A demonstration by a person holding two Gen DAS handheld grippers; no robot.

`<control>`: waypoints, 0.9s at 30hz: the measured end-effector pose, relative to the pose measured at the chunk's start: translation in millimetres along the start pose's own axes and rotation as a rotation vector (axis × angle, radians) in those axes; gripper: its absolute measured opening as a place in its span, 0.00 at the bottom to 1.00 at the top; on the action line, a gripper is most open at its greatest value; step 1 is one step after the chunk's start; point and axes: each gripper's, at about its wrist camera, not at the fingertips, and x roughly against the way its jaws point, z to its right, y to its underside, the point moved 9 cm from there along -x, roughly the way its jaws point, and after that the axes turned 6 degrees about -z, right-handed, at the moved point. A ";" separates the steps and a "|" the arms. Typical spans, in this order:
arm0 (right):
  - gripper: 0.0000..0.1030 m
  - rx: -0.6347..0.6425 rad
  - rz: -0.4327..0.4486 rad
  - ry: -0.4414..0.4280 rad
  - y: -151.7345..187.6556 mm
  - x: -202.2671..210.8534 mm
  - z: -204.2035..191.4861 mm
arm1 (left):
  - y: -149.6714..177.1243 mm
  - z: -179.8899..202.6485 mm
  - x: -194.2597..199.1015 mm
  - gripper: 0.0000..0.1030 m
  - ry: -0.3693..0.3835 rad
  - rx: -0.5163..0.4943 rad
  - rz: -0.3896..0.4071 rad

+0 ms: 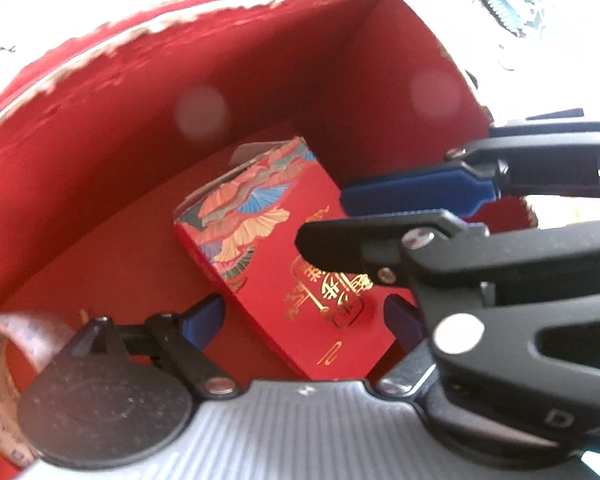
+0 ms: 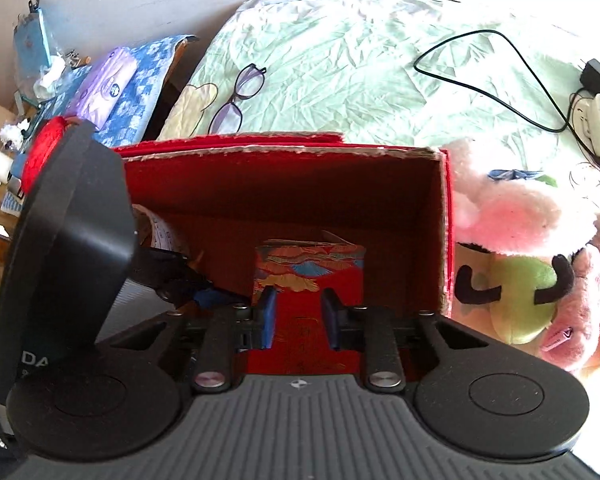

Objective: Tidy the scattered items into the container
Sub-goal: 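Lower the carton into the box beside the gourd and open the right gripper, then withdraw the right gripper up out of the box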

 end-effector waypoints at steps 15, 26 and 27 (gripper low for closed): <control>0.24 -0.027 0.023 0.016 -1.3 13.5 17.3 | -19.6 9.8 -5.1 0.86 0.060 -0.025 0.015; 0.25 -0.002 0.030 0.018 4.9 14.7 13.1 | -48.0 2.8 3.2 0.86 -0.056 -0.050 0.048; 0.25 -0.001 0.031 0.017 5.0 14.3 12.2 | -47.1 0.0 2.8 0.86 -0.079 -0.049 0.041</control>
